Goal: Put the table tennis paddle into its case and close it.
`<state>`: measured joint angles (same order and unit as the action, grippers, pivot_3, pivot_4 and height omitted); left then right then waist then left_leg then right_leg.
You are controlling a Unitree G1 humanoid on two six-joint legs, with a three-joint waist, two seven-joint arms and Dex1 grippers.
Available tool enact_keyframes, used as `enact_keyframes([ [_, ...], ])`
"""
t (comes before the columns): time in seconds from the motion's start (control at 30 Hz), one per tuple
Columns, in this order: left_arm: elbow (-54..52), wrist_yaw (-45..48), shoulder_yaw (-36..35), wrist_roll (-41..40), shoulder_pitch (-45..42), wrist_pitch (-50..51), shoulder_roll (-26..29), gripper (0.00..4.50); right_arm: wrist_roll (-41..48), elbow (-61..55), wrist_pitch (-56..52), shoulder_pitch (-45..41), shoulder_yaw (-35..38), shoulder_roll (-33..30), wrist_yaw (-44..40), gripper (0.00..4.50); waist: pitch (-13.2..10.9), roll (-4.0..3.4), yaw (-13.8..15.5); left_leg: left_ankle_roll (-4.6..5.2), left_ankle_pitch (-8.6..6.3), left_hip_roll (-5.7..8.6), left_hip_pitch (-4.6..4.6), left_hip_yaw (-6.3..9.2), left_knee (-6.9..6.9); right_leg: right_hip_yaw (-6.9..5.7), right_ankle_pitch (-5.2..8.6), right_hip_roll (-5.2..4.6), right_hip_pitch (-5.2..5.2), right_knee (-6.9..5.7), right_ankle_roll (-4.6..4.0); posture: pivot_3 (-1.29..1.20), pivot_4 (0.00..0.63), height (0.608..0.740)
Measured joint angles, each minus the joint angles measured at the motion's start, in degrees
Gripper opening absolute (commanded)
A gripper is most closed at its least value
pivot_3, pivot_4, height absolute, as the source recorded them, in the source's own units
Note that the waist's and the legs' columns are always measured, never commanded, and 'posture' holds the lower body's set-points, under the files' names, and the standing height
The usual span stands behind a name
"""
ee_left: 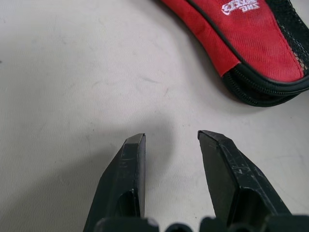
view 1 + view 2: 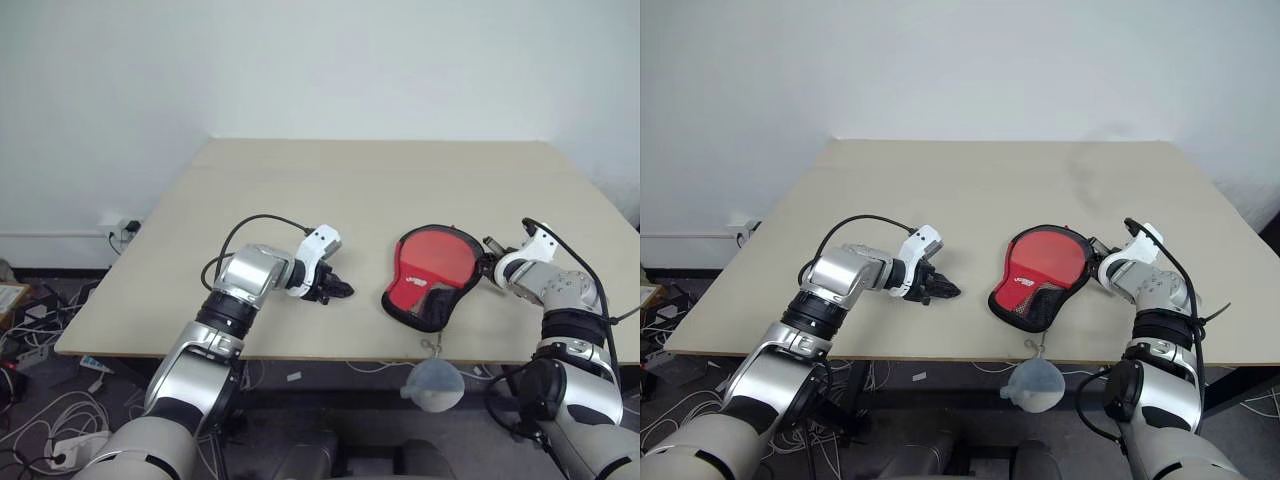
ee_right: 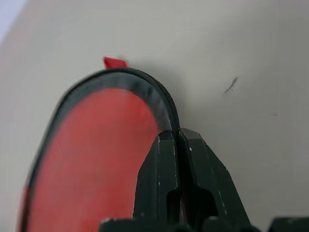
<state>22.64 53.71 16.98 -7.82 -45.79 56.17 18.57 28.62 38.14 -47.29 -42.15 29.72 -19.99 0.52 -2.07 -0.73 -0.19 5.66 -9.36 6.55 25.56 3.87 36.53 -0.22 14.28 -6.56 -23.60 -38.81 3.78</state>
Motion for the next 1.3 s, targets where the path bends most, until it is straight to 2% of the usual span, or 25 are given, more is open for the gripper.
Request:
enact_keyframes([
  [0.13,0.0,-0.1,0.0,0.0,0.0,-0.1,0.0,1.76,-3.4,-0.1,1.0,0.5,-5.5,-1.4,-3.2,0.03,0.0,0.00,0.0,0.00,0.00,0.00,-0.01,0.00,0.01,0.03,0.00,0.03,0.00,0.00,0.00,0.00,0.000,0.688],
  [0.23,0.0,-0.1,0.0,0.0,0.0,-0.2,0.0,1.76,-5.4,-0.2,1.6,1.1,-8.0,-1.9,-5.2,0.72,0.0,0.01,0.0,0.00,0.00,0.00,-0.03,0.01,0.01,0.04,0.00,0.05,0.02,0.00,0.00,0.00,0.000,0.688],
  [0.43,-0.2,-0.1,0.0,-0.2,0.0,-0.2,0.0,1.76,-4.0,-3.2,-0.8,2.6,-7.2,-1.7,-8.9,2.79,0.0,0.01,-0.1,0.00,0.00,-0.01,-0.04,0.05,0.01,0.25,0.00,0.20,-0.05,0.00,0.00,0.00,0.000,0.688],
  [0.7,-2.1,-0.6,-1.6,-1.0,0.9,-3.6,3.9,1.76,1.2,-16.8,-1.5,8.1,-7.2,-2.4,-20.9,2.79,0.0,0.00,-0.4,-0.01,0.00,-0.01,-0.04,0.13,0.00,0.72,0.00,0.47,-0.24,0.01,0.00,0.00,0.000,0.688],
  [0.77,-3.0,-0.7,-2.8,-1.4,1.6,-5.4,4.9,1.76,2.4,-23.0,-2.2,11.0,-9.9,-4.0,-26.0,2.79,0.0,0.01,-0.8,-0.01,-0.01,-0.01,-0.04,0.13,0.00,0.80,0.00,0.50,-0.28,0.02,0.00,0.00,0.000,0.688],
  [0.9,-2.4,-1.3,-5.0,-1.9,2.6,-7.9,7.9,1.76,1.4,-32.4,-0.6,18.0,-20.1,-8.6,-36.4,2.79,0.0,0.10,-1.4,-0.03,-0.02,-0.02,-0.05,0.20,0.02,0.95,0.01,0.58,-0.32,0.04,0.02,0.00,0.000,0.688],
  [1.0,-1.2,-1.2,-5.3,-1.6,3.2,-10.8,11.0,1.76,-2.4,-31.9,1.3,18.7,-24.7,-9.4,-36.9,2.79,0.0,0.08,-1.4,-0.03,-0.02,-0.01,-0.05,0.17,0.01,0.98,0.01,0.59,-0.37,0.02,-0.03,0.00,0.000,0.688],
  [1.1,1.1,-1.1,-5.3,-0.8,4.6,-13.2,13.3,1.76,-5.8,-30.8,3.1,17.6,-25.7,-10.4,-35.3,2.79,0.0,0.09,-1.0,-0.04,-0.01,-0.02,-0.04,0.18,0.00,0.96,-0.01,0.61,-0.39,0.01,-0.06,0.00,0.000,0.688],
  [1.2,3.2,-0.5,-5.9,-0.8,5.1,-14.6,14.9,1.76,-5.3,-31.0,1.2,15.5,-24.3,-8.2,-33.2,2.79,-0.1,0.12,-0.9,-0.12,0.03,-0.02,-0.01,0.23,-0.04,0.96,-0.19,0.64,-0.48,-0.04,-0.35,0.00,0.000,0.688],
  [1.3,3.3,0.1,-6.9,-0.9,5.2,-16.4,15.5,1.76,-3.1,-36.9,-0.3,15.5,-24.8,-6.2,-33.6,2.79,-0.1,0.12,-0.8,-0.14,0.05,-0.02,-0.01,0.26,-0.06,0.94,-0.26,0.64,-0.50,-0.03,-0.22,0.00,0.000,0.688],
])
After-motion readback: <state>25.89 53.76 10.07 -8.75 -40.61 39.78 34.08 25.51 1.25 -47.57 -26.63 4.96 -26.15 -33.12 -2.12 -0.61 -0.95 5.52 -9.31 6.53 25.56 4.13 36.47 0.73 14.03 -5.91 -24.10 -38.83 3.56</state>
